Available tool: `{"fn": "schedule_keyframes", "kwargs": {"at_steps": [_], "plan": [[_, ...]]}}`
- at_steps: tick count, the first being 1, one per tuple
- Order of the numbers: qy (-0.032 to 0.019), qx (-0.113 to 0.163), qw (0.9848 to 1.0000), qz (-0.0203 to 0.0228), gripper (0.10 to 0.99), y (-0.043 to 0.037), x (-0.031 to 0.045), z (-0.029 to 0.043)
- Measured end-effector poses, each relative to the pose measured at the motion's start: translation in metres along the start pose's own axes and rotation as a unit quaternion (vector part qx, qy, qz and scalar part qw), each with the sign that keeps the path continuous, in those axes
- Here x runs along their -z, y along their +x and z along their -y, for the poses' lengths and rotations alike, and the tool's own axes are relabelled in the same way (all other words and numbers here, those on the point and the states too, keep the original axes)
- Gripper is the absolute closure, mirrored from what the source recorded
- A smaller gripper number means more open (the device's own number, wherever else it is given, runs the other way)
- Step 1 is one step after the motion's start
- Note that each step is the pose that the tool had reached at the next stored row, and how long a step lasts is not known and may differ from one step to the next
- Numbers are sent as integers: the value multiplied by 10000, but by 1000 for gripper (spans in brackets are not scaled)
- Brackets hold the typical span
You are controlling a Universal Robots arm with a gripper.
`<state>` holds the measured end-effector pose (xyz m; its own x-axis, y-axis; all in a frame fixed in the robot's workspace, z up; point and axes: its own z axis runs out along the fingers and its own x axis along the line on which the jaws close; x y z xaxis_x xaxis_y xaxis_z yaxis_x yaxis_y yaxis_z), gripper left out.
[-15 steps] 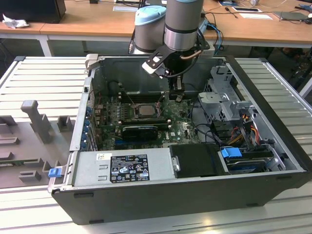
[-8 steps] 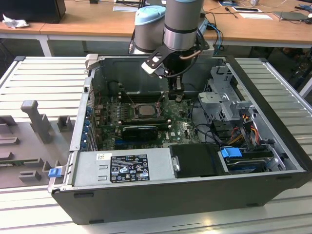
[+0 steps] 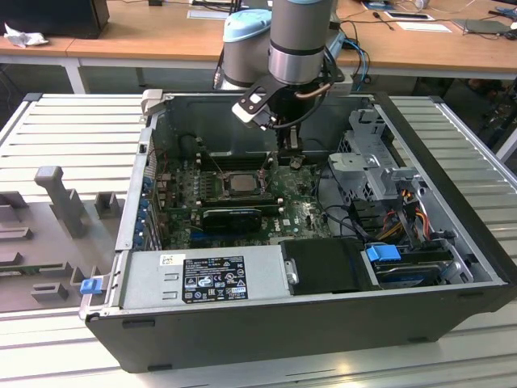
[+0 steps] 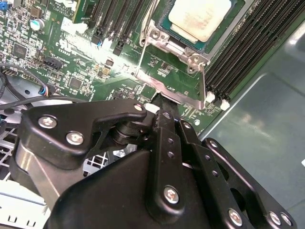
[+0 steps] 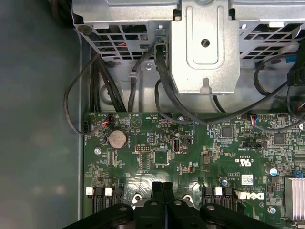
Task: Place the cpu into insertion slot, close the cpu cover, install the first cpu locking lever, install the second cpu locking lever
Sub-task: 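Close the cpu cover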
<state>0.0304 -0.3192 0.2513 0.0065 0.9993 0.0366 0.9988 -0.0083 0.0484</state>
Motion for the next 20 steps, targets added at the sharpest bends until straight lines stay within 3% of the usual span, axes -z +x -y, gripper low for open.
{"fn": "schedule_keyframes", "kwargs": {"at_steps": [20], "plan": [[0,0,10000,-1,980,0,3,69]]}}
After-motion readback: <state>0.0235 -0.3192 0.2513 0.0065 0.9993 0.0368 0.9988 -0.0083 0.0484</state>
